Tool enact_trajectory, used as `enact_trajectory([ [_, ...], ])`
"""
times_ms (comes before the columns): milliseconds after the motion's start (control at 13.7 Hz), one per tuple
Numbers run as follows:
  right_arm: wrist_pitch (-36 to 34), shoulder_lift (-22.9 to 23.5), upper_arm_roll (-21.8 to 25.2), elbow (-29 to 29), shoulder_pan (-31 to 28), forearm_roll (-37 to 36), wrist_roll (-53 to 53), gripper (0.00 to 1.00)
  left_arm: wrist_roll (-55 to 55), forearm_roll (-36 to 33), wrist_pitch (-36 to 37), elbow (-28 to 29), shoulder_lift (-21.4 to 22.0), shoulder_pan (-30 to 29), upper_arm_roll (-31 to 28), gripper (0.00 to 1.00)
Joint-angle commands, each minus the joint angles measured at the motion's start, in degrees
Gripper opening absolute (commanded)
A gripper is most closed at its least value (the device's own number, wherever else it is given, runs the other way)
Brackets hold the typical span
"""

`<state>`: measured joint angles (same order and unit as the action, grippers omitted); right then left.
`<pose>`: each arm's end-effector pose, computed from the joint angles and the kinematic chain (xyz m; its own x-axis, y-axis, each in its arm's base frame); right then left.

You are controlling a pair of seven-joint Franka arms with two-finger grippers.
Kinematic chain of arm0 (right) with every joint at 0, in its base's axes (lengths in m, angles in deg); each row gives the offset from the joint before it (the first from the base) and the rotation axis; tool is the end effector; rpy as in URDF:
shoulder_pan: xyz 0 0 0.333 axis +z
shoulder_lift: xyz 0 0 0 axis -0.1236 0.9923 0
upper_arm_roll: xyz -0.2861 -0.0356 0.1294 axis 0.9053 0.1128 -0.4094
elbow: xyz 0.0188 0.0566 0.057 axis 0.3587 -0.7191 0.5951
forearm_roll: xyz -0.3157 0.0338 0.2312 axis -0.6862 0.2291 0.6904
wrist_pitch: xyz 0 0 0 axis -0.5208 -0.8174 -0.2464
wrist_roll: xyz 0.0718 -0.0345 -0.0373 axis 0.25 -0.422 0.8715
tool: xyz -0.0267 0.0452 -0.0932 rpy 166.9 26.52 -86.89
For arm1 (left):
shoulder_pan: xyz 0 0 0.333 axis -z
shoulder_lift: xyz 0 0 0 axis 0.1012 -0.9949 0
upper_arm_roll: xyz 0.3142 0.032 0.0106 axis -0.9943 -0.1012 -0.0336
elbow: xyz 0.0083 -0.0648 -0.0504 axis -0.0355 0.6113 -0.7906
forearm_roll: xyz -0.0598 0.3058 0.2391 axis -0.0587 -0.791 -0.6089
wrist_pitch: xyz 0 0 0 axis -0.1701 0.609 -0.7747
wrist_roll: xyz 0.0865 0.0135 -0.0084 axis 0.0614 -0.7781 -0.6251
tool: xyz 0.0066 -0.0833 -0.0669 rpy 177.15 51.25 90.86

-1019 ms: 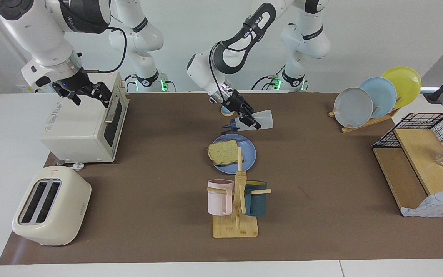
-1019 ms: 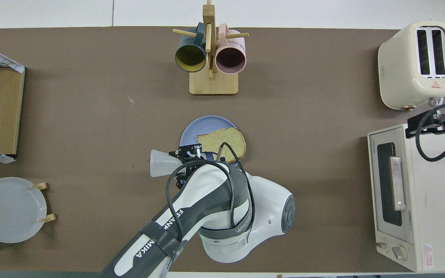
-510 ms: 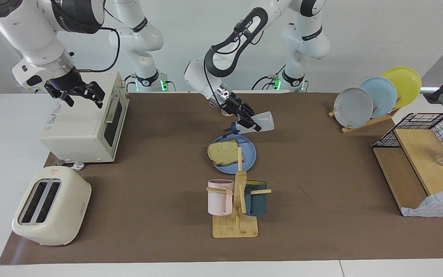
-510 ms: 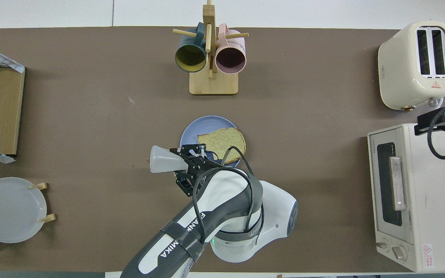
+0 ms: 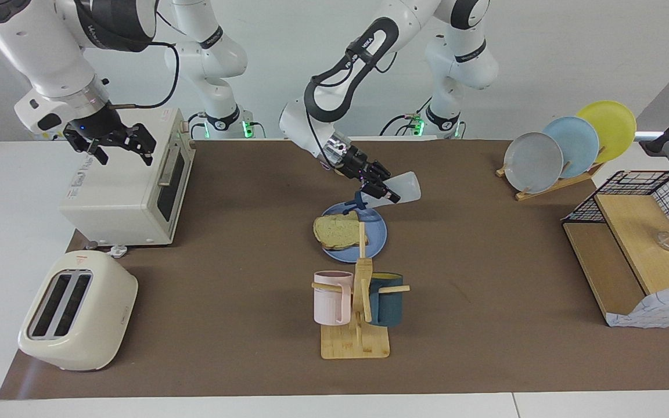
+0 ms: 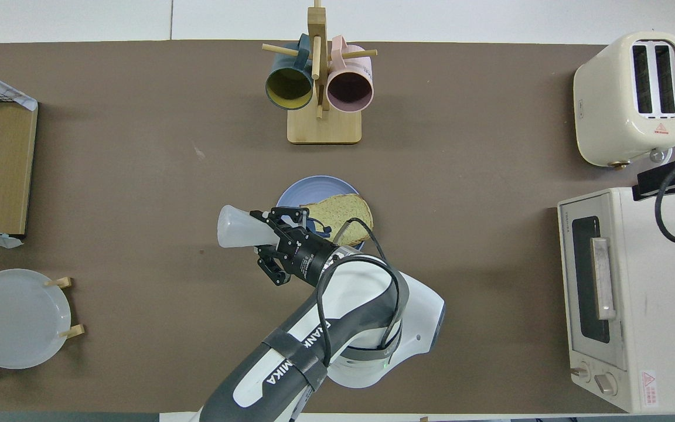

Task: Put bread on plate and add seasoning
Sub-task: 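Shake the inverted bottle over the toast with the left gripper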

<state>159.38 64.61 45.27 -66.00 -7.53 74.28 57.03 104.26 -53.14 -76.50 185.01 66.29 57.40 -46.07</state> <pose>0.5409 -0.0494 0.5969 0.9959 -0.0443 -0.0793 -0.0435 -0.9990 0.0120 0.3994 -0.4340 0.3444 0.1564 -0.4994 -0.8522 -0.8413 0.3847 -0.3798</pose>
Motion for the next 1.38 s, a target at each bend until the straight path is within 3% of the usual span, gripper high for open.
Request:
enact_trajectory([
  [0, 1.14, -0.36, -0.51, -0.69, -0.63, -0.16, 1.33, 1.00, -0.24, -4.72, 2.98, -0.71, -2.29, 0.18, -0.50, 0.00],
  [291, 0.62, -0.54, -0.51, -0.86, -0.19, -0.07, 1.42, 1.00, -0.24, -8.87, 5.36, -0.79, -4.05, -0.69, -0.85, 0.00],
  [655, 0.62, -0.54, -0.51, -0.86, -0.28, -0.07, 1.42, 1.00, -0.24, -15.01, 4.74, -1.67, -4.84, -7.19, -0.85, 0.00],
  [874, 0.62, -0.54, -0.51, -0.86, -0.19, -0.07, 1.42, 1.00, -0.24, -16.25, 4.65, -5.08, -6.51, -9.40, -0.85, 0.00],
  [1092, 0.62, -0.54, -0.51, -0.86, -0.28, -0.07, 1.42, 1.00, -0.15, -15.21, 5.35, -6.50, -6.95, -8.27, -0.68, 0.00],
  [1311, 0.62, -0.54, -0.51, -0.86, -0.28, -0.07, 1.42, 1.00, -0.15, -12.05, 6.67, -6.77, -6.69, -3.01, -0.33, 0.00],
])
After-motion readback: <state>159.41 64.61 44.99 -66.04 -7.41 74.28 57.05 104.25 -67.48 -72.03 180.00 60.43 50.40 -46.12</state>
